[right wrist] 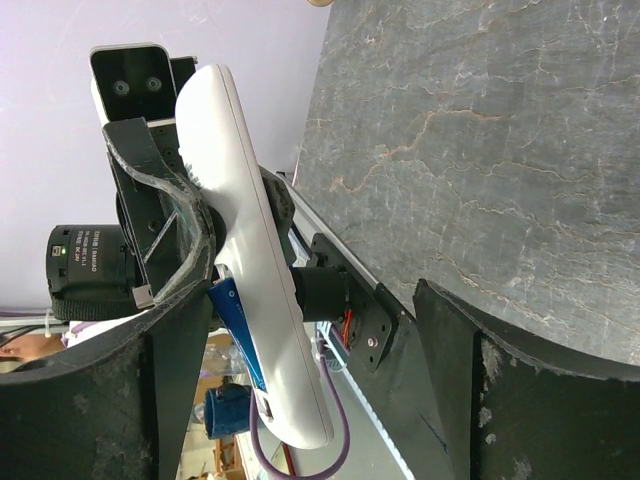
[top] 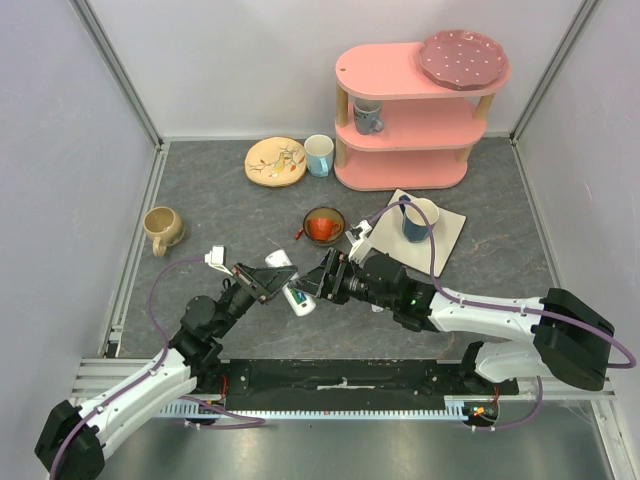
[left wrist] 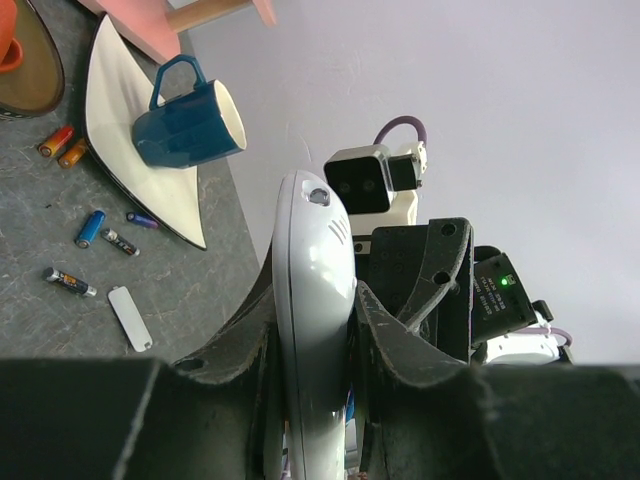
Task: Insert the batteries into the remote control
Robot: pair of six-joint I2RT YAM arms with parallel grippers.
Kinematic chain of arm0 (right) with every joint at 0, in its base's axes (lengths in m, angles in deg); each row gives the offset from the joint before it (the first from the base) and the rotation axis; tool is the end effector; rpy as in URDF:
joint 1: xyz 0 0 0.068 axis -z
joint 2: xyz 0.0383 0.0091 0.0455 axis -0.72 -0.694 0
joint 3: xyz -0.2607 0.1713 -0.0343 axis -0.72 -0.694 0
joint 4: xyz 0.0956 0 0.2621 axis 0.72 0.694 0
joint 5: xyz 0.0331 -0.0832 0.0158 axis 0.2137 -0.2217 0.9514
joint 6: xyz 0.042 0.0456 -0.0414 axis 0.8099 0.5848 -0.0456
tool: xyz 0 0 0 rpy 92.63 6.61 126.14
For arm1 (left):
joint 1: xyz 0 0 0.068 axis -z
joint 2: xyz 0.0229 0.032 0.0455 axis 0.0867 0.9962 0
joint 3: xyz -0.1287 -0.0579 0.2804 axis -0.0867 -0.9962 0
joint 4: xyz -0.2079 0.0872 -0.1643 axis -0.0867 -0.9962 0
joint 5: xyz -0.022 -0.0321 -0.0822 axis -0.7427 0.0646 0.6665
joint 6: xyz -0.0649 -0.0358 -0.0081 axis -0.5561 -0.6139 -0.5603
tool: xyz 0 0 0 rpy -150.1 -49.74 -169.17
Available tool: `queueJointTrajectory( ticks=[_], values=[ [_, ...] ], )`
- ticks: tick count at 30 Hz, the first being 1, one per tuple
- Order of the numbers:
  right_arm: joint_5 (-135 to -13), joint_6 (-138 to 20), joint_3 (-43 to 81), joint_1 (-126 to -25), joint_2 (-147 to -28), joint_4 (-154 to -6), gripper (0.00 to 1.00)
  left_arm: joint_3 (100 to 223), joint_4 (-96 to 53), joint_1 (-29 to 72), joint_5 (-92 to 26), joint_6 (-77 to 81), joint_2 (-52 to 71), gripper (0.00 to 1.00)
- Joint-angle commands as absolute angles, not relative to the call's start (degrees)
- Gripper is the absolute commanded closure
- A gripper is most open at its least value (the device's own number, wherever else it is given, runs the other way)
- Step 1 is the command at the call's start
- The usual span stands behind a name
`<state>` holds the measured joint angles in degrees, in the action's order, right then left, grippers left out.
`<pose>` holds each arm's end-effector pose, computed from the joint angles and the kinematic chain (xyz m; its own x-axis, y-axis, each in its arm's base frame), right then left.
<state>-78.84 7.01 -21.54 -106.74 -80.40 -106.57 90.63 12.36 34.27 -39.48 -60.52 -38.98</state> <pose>0.1497 0.2726 0.2573 -0.8859 0.3696 -0.2802 -0.1589 0.3257 0.9320 0.1117 -0.0938 0.2175 -0.5935 -0.7561 -0.2756 0.3118 0.0997 -0.9449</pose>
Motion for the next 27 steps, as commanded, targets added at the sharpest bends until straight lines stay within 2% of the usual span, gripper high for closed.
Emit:
queueJointTrajectory(
  ticks=[1, 27],
  values=[
    [-77.61, 7.23, -22.88, -106.61, -80.87, -106.92, 0.12, 88.95, 18.76, 34.23, -41.11, -59.05, -38.85, 0.98],
    [-76.56, 8.37, -24.99, -106.7, -81.83, -109.55, 0.14, 91.24, 19.81, 34.14, -41.19, -58.44, -38.23, 0.98]
  ],
)
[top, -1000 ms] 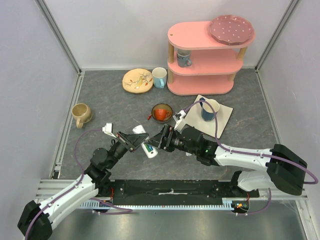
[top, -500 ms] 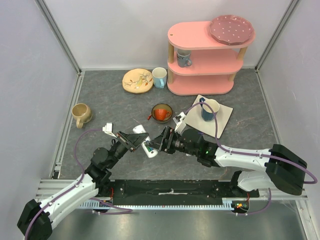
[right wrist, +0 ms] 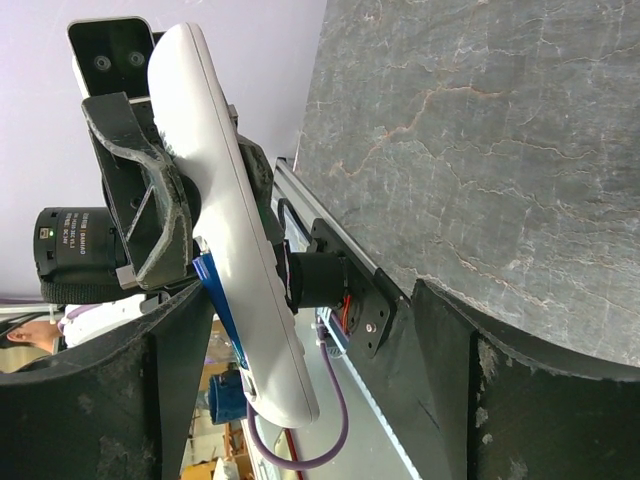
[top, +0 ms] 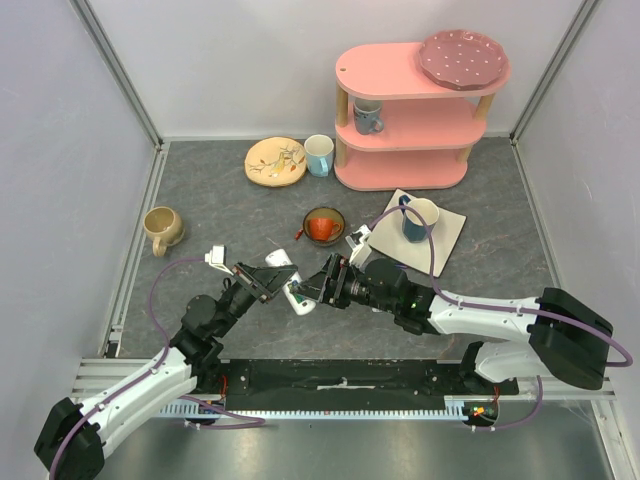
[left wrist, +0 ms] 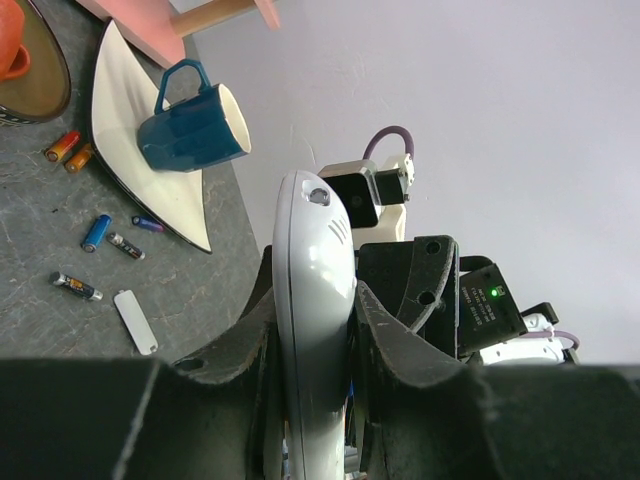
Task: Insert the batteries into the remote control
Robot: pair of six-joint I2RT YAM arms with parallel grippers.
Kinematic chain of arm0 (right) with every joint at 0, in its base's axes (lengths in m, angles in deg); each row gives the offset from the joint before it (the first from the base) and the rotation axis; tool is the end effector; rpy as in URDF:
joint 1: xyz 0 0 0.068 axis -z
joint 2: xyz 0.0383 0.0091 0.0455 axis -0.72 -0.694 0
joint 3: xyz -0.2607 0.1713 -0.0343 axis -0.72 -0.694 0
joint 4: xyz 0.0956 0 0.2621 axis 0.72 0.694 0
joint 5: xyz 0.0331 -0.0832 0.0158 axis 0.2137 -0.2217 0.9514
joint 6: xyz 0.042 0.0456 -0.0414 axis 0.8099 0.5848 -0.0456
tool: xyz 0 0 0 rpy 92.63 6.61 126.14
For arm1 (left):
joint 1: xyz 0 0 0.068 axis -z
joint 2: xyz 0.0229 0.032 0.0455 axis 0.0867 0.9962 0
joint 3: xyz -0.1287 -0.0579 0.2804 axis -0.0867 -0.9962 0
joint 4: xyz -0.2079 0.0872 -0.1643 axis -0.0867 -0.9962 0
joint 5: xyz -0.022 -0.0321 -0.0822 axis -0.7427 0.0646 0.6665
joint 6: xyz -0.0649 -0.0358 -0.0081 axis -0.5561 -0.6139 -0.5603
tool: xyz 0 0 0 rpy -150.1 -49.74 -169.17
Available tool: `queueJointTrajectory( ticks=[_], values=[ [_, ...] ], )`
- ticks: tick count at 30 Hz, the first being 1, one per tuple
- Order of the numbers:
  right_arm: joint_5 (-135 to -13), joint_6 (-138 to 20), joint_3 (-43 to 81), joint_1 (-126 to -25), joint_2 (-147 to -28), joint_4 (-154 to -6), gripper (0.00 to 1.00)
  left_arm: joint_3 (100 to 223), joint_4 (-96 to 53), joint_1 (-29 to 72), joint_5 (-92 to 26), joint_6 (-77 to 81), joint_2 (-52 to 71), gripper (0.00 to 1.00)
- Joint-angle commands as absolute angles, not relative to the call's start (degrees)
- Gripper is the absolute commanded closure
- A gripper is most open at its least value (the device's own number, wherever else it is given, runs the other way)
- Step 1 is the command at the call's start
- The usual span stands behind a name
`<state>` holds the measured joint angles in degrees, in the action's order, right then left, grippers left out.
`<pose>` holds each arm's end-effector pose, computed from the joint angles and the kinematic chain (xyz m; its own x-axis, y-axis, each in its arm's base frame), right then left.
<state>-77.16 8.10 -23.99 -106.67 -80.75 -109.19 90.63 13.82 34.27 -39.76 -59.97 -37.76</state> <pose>0.1463 0.2694 0.2457 -0.9007 0.3515 -0.2555 -0.1436 0.3142 0.9384 0.1131 -0.0945 0.2182 -0.5861 -0.7589 -0.2837 0.3195 0.1053 -0.9417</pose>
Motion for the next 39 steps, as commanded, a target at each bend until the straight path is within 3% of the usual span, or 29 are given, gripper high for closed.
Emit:
queueJointTrajectory(
  ticks=[1, 39],
  values=[
    [-76.47, 8.37, -24.99, -106.7, -81.84, -109.64, 0.14, 91.32, 19.72, 34.23, -41.11, -58.44, -38.24, 0.98],
    [-78.66, -0.33, -13.39, -106.61, -75.86, -96.02, 0.06, 89.13, 13.57, 34.23, -39.52, -57.38, -38.06, 0.98]
  ],
)
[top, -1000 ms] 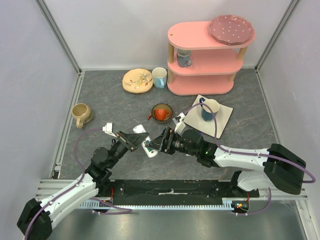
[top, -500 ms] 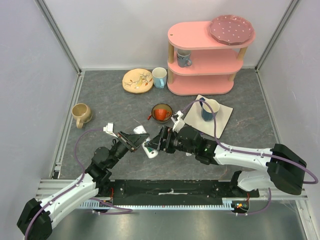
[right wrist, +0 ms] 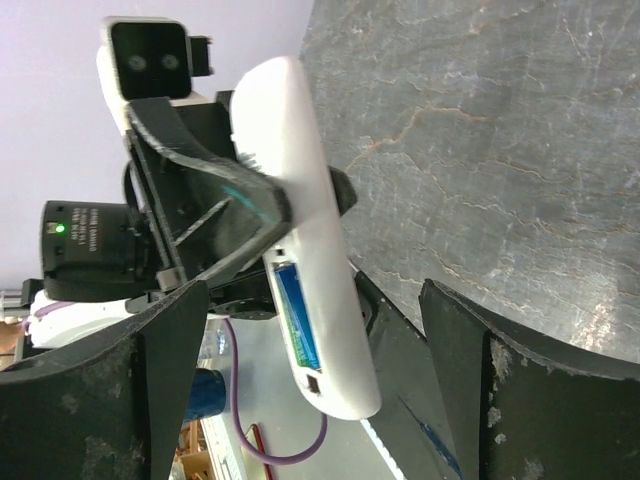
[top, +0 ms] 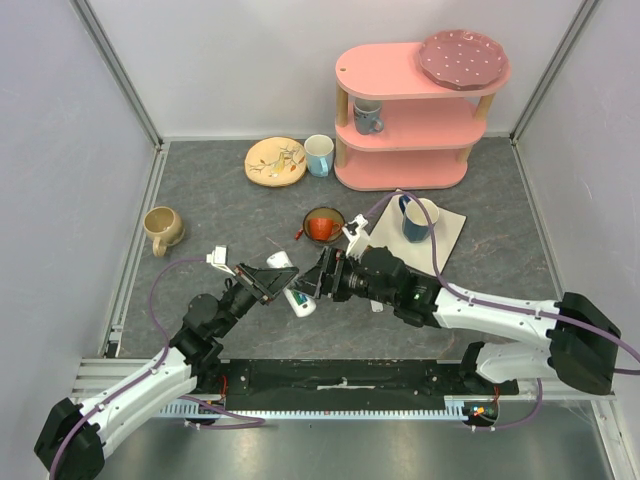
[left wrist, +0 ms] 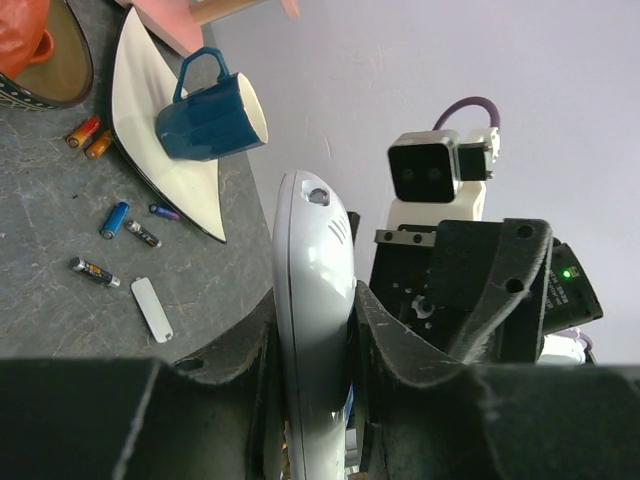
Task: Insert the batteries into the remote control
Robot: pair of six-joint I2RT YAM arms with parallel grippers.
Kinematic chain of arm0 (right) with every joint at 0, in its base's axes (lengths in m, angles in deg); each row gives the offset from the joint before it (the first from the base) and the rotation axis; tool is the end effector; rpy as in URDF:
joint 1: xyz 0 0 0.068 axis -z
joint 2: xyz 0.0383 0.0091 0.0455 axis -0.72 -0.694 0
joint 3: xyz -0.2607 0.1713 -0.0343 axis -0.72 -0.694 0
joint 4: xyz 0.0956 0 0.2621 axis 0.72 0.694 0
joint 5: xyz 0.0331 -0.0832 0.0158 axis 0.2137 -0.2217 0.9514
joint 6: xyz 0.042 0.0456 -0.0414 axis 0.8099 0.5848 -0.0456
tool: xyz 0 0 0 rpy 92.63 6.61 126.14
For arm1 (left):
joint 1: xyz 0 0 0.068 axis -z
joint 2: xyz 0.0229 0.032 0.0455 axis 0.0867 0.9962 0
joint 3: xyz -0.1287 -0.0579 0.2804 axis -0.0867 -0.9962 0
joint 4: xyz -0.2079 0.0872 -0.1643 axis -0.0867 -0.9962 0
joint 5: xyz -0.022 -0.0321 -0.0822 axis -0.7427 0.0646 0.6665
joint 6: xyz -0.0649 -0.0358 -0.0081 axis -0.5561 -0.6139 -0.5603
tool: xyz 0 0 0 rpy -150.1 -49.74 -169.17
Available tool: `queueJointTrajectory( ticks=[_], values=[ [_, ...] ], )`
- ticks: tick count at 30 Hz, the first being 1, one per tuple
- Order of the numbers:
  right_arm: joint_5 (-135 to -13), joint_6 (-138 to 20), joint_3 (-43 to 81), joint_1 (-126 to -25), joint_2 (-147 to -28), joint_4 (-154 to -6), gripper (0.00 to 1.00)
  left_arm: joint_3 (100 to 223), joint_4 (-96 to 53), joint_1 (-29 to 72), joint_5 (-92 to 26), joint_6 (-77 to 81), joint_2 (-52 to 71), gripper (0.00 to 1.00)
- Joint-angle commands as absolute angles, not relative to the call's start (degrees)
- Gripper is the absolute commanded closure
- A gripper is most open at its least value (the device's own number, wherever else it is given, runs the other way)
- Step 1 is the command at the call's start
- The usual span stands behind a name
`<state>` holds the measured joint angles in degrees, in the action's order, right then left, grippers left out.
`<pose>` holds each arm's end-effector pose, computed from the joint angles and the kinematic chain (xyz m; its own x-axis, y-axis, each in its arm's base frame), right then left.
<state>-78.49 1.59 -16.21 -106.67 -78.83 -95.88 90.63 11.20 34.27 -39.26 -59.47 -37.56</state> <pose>0.1508 0.2745 0.2761 -0.8807 0.3125 -0.3559 -0.2134 0.4090 0.8872 0.1138 -0.0958 0.2116 -0.6007 -0.7434 -0.2941 0.2906 0.1396 -0.9466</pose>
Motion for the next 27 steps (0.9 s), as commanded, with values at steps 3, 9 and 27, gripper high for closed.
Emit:
queueJointTrajectory(
  ticks=[3, 9, 27],
  values=[
    [-78.75, -0.33, -13.39, -106.61, -75.33, -95.14, 0.06, 89.13, 14.18, 34.23, -39.7, -57.82, -38.15, 0.98],
    [-77.17, 3.09, -17.34, -106.08, -75.94, -100.22, 0.08, 88.07, 16.12, 34.14, -39.79, -58.0, -38.32, 0.98],
    [-73.39, 9.25, -22.09, -104.06, -78.93, -112.28, 0.09, 86.93, 20.95, 34.23, -39.09, -58.61, -38.24, 0.98]
  ],
)
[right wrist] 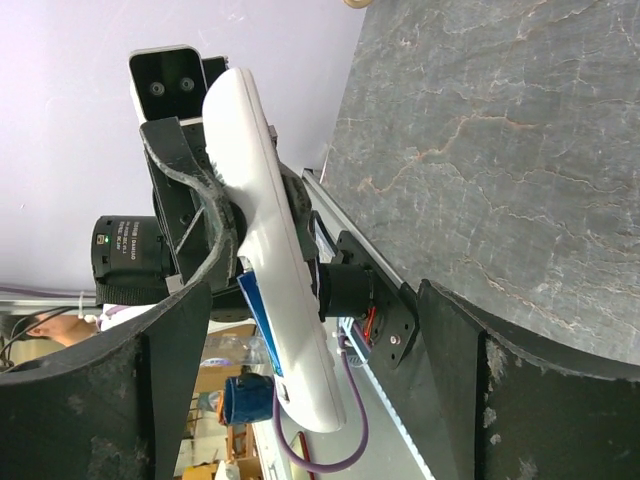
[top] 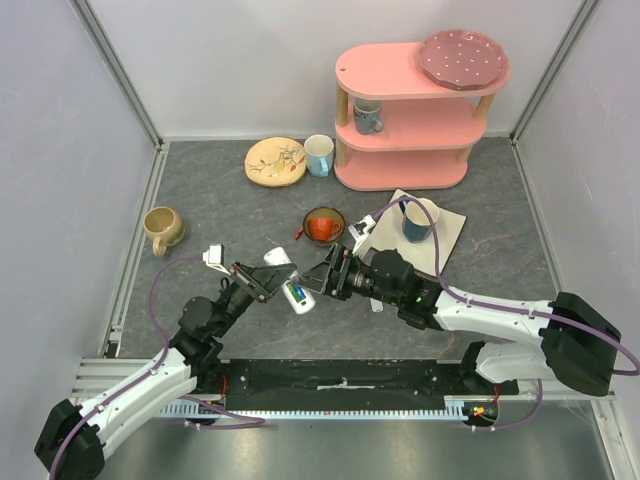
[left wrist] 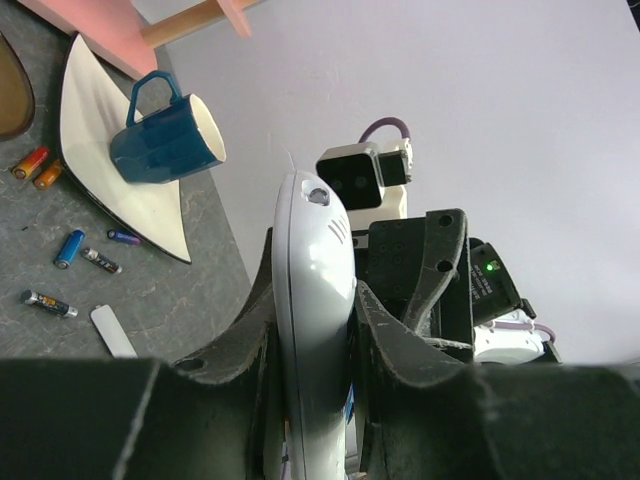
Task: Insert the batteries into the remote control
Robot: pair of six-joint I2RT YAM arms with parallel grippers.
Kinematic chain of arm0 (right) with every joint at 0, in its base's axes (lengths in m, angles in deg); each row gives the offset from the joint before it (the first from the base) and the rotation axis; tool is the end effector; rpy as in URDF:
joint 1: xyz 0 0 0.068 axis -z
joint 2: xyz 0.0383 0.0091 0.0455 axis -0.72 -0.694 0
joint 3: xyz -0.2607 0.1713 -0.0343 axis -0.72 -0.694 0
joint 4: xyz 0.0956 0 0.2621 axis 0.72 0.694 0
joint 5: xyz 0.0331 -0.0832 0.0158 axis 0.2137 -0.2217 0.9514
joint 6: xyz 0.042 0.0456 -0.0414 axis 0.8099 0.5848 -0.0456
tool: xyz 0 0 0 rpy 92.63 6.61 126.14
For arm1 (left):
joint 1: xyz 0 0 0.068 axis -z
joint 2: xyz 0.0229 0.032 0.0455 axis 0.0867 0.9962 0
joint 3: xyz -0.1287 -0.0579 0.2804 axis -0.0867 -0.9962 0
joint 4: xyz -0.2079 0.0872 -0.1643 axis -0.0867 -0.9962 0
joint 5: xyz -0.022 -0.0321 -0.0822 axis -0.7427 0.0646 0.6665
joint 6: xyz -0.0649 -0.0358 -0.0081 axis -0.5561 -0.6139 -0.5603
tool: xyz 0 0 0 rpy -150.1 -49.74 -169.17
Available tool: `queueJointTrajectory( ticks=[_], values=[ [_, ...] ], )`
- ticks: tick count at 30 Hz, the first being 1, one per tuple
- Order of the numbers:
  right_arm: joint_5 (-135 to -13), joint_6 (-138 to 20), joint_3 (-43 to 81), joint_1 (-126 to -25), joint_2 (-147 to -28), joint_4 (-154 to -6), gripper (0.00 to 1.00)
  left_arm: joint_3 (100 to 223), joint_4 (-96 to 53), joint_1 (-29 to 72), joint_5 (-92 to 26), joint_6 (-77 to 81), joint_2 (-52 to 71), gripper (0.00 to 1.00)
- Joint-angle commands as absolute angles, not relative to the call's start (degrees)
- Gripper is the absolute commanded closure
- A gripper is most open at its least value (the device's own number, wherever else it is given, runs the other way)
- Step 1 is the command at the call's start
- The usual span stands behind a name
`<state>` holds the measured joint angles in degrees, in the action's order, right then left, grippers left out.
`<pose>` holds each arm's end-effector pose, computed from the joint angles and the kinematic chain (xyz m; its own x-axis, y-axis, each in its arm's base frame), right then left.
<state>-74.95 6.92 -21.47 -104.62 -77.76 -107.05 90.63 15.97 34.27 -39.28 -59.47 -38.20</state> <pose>0.1525 0.2632 0.2722 -0.8919 0.3582 -0.2761 -0.1843 0.2696 0.9452 0.1113 -0.0937 0.2242 -0.5790 -0.7612 -0.2922 0.3591 0.0836 -0.9295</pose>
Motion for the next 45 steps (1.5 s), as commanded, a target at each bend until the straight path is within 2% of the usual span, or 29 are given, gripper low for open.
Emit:
queueJointTrajectory(
  ticks=[1, 45],
  values=[
    [-73.3, 9.51, -22.18, -103.97, -79.11, -112.54, 0.09, 86.93, 21.04, 34.14, -39.08, -58.61, -38.32, 0.98],
    [-72.25, 12.94, -25.25, -103.01, -83.24, -116.41, 0.13, 88.86, 23.33, 34.23, -40.14, -58.52, -38.24, 0.98]
  ],
)
